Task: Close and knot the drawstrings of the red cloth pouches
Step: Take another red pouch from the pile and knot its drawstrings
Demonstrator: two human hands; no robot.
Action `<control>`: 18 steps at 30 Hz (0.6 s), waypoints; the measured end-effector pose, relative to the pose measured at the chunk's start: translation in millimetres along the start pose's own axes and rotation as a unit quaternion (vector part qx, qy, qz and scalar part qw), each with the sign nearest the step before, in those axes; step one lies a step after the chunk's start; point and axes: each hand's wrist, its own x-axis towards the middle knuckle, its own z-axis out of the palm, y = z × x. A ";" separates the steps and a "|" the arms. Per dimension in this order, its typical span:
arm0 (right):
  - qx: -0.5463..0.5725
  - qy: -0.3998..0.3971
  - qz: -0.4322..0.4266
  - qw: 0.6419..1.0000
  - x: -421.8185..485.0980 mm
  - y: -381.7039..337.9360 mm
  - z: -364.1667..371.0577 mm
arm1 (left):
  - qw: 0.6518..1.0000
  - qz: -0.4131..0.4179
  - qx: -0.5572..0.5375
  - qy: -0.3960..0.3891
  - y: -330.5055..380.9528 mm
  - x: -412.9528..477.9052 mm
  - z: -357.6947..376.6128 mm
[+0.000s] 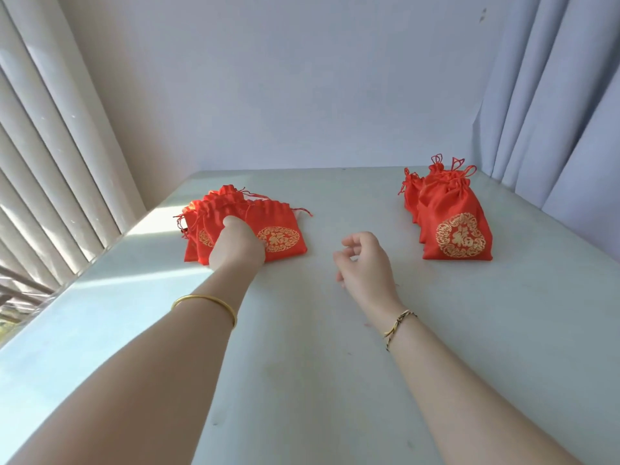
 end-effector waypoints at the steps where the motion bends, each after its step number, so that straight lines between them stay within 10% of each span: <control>1: 0.003 0.003 0.002 1.000 0.7 -0.5 0.6 | 0.999 -0.004 -0.036 -0.012 1.2 2.4 -1.6; 9: 0.068 -0.041 0.086 0.993 10.7 -32.9 -30.8 | 0.826 0.082 -0.458 -0.318 14.7 -53.8 -36.2; 14: 0.304 -0.141 0.189 0.923 10.0 -41.8 -52.9 | 0.836 0.135 -0.351 -0.399 6.6 -76.3 -37.9; 18: 0.269 -0.077 0.113 0.953 9.0 -44.6 -56.6 | 0.871 0.151 -0.253 -0.392 10.4 -82.8 -42.7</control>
